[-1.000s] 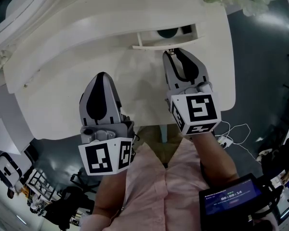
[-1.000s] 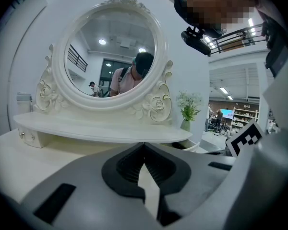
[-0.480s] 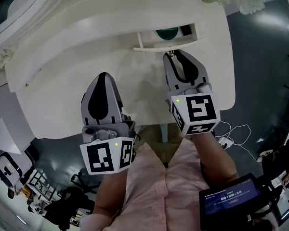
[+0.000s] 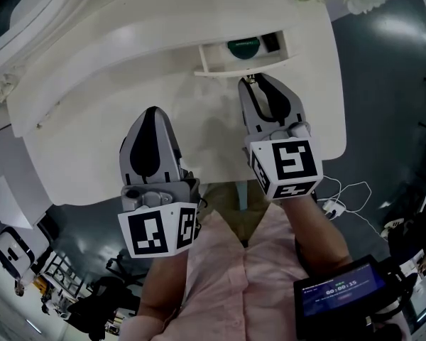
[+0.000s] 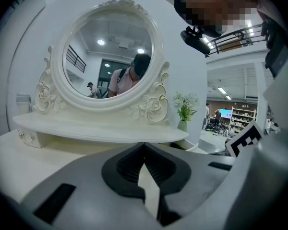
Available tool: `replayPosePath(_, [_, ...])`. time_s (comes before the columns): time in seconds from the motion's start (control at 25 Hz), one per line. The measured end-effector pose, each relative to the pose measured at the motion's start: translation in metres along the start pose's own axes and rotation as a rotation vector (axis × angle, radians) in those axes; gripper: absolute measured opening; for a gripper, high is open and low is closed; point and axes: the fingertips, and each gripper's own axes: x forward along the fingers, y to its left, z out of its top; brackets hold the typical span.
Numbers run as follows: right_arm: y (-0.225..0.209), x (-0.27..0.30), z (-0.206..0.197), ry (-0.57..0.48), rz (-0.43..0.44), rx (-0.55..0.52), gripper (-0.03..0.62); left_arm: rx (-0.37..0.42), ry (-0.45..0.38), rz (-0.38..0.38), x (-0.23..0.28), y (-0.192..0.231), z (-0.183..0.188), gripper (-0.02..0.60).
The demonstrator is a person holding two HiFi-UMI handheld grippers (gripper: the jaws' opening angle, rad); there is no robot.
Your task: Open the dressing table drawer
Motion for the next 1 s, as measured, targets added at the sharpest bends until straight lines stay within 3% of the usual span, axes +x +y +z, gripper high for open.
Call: replayPosePath(1.0, [-0.0032,-0.0053,-0.0023,-0.005,-0.008,0.007,0.107,0.006,0.000,-0.011,0.0006,-0.0045,-0.0004,0.021])
